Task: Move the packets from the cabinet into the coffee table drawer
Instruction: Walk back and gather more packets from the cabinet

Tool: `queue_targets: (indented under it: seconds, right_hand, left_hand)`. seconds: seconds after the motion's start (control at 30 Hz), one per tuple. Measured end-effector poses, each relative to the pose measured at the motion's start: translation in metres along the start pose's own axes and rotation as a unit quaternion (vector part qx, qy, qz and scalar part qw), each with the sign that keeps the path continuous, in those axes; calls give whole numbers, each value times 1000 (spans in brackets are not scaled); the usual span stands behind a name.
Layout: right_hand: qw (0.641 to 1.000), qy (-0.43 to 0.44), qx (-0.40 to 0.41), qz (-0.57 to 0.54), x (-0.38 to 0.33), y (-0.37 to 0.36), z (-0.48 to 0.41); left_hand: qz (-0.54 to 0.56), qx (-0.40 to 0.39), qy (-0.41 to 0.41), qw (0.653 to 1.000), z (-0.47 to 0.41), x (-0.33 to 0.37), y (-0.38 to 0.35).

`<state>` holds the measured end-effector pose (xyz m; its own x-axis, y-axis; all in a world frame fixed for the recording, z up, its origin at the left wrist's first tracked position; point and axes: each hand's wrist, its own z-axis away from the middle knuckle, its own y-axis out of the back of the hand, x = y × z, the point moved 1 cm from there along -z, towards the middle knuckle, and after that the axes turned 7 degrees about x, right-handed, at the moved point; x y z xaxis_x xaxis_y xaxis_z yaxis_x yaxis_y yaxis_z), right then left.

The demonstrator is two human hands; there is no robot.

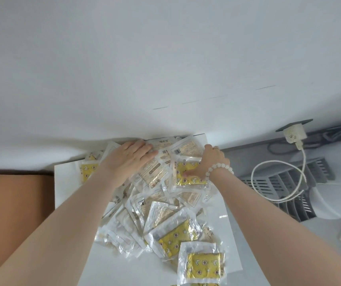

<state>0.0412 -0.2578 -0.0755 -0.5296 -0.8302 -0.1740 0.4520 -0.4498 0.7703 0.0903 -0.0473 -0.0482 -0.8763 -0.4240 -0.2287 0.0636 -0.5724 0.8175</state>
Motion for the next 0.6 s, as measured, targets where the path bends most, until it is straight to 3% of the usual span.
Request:
queue_targets:
  seconds: [0.1, 0.23, 0.3, 0.4, 0.6]
  right_hand:
    - [1000, 4, 20, 13, -1, -1, -2]
    - [999, 16, 50, 14, -2, -2, 0]
    - [998, 33, 52, 3, -4, -1, 2]
    - [998, 40, 16, -45, -2, -1, 5]
    - [988, 36, -33, -148, 5, -3, 10]
  left_hand:
    - [-29, 86, -15, 996, 1, -4, -5]
    - [-34, 182, 24, 982, 5, -9, -8]
    - [-2, 142, 50, 989, 6, -8, -6]
    - [47, 20, 105, 993, 4, -3, -7]
    - [63, -12, 128, 990, 10, -4, 5]
